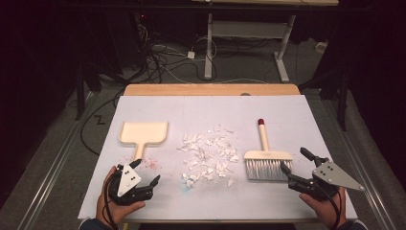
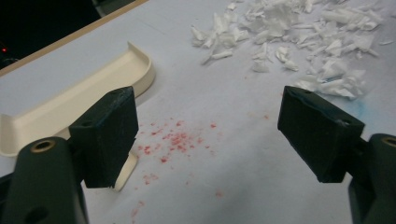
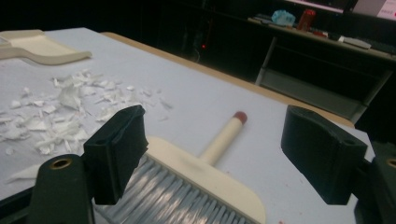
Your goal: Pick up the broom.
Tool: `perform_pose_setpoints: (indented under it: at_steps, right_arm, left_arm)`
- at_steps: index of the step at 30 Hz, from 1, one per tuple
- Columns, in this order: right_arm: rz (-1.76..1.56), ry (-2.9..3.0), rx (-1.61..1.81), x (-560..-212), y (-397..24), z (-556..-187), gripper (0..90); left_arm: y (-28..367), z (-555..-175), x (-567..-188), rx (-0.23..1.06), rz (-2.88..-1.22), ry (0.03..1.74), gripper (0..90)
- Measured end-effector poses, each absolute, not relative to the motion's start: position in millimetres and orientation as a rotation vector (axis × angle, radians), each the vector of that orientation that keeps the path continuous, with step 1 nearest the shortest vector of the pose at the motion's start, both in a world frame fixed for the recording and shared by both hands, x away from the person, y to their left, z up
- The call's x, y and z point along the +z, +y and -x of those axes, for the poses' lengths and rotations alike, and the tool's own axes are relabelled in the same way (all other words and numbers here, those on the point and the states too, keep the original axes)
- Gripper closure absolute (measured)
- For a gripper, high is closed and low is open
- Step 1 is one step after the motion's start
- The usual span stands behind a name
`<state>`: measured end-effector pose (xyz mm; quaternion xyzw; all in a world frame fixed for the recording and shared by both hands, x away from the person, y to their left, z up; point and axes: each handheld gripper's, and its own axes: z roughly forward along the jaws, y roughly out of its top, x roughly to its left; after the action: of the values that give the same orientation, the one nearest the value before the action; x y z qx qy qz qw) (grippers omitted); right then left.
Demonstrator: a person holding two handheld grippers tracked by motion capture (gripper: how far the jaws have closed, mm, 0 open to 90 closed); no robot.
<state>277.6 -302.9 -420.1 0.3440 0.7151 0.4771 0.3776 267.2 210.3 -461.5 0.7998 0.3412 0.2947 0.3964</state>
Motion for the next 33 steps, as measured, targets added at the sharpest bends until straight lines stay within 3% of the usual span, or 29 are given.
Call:
perform_pose_setpoints:
  at_steps: [8, 12, 19, 28, 31, 33]
  right_arm:
    - [-0.937, 1.825, 1.191, -421.6, -306.3, -279.4, 22.0]
    - [-0.945, 1.818, 1.157, -417.9, -304.1, -281.0, 27.6]
    - [-0.990, 1.866, 1.104, -414.8, -298.7, -296.8, 25.2]
    - [-1.070, 1.949, 0.977, -415.8, -282.8, -355.9, 23.0]
    - [-1.149, 1.980, 0.943, -419.9, -278.0, -380.5, 28.0]
    - [-1.218, 2.036, 0.945, -423.0, -275.5, -394.7, 38.8]
  left_arm:
    - [201.3, -267.9, -464.3, 0.770, -2.083, 0.813, 18.7]
    - [199.6, -267.7, -467.5, 0.755, -2.125, 0.809, 18.8]
    - [195.2, -269.5, -469.4, 0.744, -2.152, 0.797, 18.8]
    - [186.9, -273.2, -472.7, 0.746, -2.186, 0.772, 18.8]
    - [188.0, -272.1, -473.4, 0.756, -2.188, 0.780, 18.8]
    - [188.3, -272.3, -473.6, 0.760, -2.192, 0.780, 18.8]
